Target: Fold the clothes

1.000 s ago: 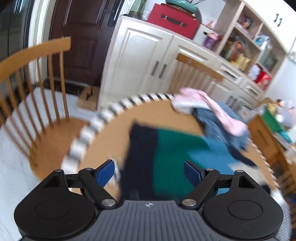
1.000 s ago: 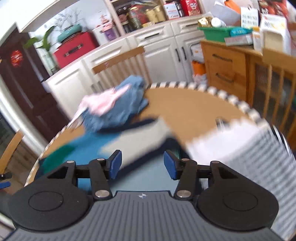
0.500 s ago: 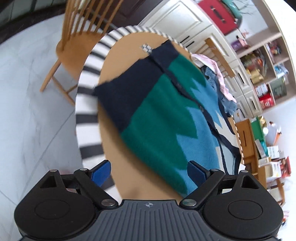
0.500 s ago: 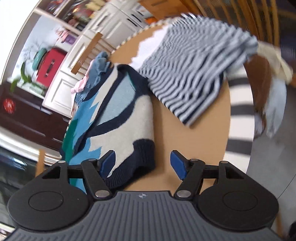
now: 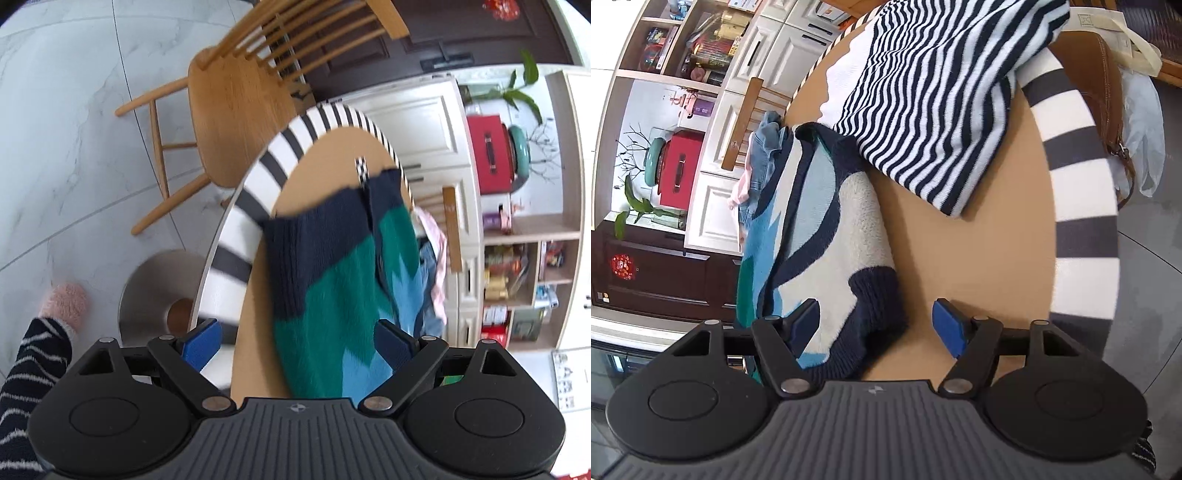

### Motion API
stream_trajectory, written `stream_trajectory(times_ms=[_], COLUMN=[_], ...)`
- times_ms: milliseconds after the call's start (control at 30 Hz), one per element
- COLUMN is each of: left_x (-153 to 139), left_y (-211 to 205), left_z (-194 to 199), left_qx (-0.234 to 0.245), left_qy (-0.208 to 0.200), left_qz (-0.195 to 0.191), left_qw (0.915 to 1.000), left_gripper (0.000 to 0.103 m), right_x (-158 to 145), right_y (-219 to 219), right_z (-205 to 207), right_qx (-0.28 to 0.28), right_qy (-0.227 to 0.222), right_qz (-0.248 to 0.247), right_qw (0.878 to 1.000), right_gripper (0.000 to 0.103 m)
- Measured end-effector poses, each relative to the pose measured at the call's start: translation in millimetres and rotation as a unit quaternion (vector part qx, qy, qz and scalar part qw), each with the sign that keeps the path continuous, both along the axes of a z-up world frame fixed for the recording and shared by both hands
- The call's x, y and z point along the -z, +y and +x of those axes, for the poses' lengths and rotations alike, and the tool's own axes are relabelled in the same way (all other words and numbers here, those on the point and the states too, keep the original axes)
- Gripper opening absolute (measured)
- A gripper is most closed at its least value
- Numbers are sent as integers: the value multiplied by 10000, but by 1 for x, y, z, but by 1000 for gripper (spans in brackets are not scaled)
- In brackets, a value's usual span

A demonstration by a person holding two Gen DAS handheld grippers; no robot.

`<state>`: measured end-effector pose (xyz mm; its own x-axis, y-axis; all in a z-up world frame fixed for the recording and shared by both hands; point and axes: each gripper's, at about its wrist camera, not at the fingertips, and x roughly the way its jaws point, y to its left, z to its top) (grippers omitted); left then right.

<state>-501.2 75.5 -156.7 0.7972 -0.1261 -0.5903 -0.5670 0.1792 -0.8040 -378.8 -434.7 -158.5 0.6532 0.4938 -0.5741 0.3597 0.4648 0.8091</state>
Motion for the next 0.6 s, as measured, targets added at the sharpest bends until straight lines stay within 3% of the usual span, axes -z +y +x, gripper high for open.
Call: stream_trajectory(times_ms=[133,267,600], left_x=[3,4,3], left_y=[10,12,19], left_z=[21,44,63], left_qx=[-44,29,254], left_qy=[-82,-124,19], left_qz=[-25,116,377], left_qw=[10000,9999,9990], left_gripper=[92,90,65], right_x=[-2,1,3], right_y=[6,7,7], right_z=[8,14,19], right_qx=[-65,-20,51], right_qy=[-54,19,106], right_qz=[-115,71,283], right_qw=[9999,10000,9995], right_gripper=[70,69,70])
